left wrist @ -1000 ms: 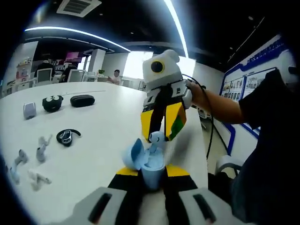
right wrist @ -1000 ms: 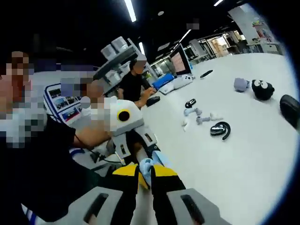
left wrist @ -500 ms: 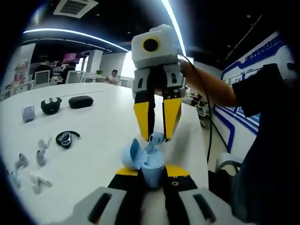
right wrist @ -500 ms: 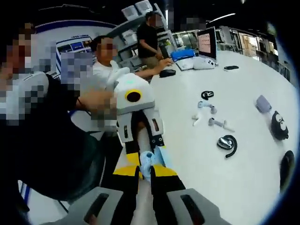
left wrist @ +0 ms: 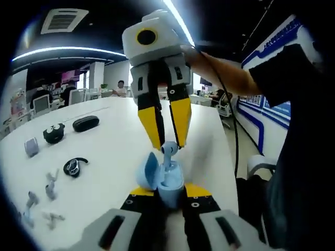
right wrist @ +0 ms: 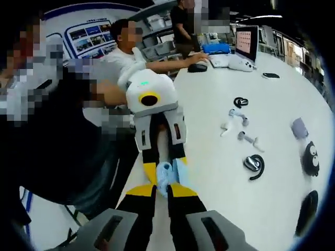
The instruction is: Pick up the earbuds from the table and place the earbuds into the earbud case
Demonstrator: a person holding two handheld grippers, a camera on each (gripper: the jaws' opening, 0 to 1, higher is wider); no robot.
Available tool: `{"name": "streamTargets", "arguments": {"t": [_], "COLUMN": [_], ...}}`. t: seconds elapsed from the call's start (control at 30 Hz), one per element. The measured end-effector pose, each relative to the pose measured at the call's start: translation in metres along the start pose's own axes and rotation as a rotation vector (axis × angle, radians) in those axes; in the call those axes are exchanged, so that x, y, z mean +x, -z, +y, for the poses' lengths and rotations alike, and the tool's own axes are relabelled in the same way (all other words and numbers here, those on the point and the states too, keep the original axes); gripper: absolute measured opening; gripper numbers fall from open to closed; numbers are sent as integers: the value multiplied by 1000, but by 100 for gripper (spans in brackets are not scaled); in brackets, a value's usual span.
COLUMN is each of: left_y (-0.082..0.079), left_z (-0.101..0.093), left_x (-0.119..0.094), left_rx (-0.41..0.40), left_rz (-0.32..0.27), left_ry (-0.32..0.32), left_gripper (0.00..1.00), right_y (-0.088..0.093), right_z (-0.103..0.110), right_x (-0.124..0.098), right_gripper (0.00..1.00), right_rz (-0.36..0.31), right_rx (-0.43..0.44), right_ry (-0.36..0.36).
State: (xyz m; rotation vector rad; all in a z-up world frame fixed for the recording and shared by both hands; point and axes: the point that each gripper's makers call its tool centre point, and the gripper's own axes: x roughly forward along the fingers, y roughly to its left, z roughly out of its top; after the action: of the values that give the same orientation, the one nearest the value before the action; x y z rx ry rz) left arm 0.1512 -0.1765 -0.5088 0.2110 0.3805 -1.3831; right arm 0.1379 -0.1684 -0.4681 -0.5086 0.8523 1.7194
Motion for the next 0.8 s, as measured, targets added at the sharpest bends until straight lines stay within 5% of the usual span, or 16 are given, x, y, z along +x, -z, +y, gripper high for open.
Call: {"name": "streamTargets", "arguments": {"t": [0.43,0.8], "left_y": [-1,-1], "left_z": [0,0], "left_x": [2,2], "left_rx": [-11,-12], "left_rz": [-10,-10], "left_ry": [8,-10], "left_gripper": [19,19], "right_y": [7,-16], "right_z": [-11,-9], "right_x": [0,-5], "right_gripper": [9,12], "right_rz": [106,-34], "right_rx": [-120,-118], "right_ry": [30,142]}}
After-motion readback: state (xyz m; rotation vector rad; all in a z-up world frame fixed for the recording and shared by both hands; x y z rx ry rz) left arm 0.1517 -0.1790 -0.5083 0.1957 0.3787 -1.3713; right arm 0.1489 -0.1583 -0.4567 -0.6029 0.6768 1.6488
